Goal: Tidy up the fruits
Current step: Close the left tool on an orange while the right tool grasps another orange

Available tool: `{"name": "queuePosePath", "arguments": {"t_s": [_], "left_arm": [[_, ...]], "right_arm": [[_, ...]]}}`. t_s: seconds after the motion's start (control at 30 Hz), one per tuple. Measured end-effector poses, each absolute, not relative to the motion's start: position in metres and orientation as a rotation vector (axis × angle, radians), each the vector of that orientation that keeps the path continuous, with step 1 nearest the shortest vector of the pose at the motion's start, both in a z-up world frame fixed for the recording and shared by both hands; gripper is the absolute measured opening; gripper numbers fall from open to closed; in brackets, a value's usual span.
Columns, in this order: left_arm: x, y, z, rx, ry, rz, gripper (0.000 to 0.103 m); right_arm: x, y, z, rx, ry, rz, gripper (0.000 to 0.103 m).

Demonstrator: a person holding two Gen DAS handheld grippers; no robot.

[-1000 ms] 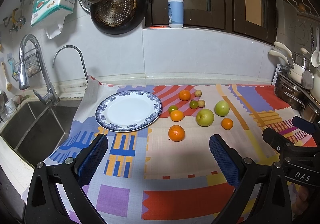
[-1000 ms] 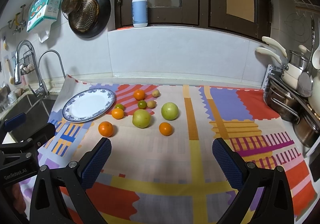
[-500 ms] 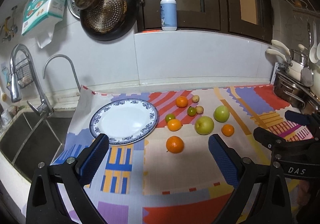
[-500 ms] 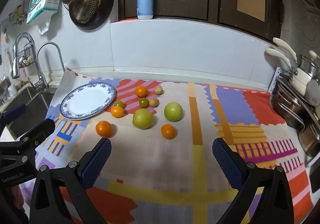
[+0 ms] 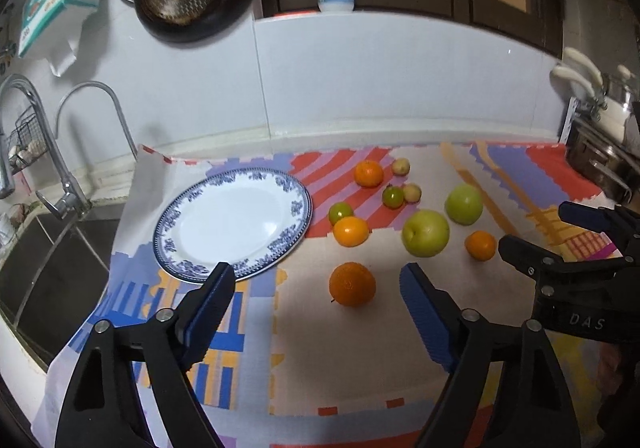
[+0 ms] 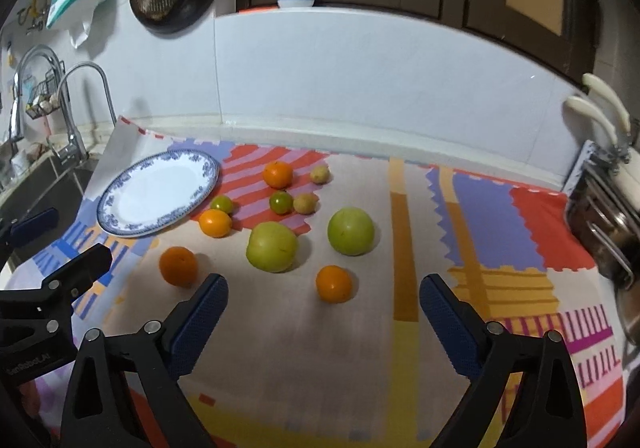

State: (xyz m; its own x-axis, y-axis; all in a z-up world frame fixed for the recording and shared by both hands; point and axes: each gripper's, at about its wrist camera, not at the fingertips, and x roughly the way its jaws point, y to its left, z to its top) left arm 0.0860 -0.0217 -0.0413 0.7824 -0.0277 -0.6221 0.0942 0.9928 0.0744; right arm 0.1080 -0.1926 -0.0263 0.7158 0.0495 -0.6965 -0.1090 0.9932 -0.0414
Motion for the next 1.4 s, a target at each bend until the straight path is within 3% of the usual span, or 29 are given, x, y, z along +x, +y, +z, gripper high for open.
{"name": "queuePosePath", "arguments": {"t_s": [0.43,0.93,1.2,1.4], "left_arm": [[0.129,-0.035,-0.084,0.115,0.814,-0.116,0.067],[0.146,-0.042,-0.1,0.121,0.868,-0.15,0.047],[0.148,-0.046,-0.101,0.125,0.873,-0.181,0.041],[0.148,-0.043,-0.101,0.117,0.87,-0.178,0.04]], "right_arm": [[0.155,-0.203,-0.08,-0.029,0.91,0.118,0.073],[0.172,-0.206,-0.096,-0.017,0.954,0.131,0.053],[0.174,-0.206,-0.098,-0.028,0.96,0.14,0.034],[0.171,-0.204,-0.096,-0.039,0.95,0.143,0.034]]}}
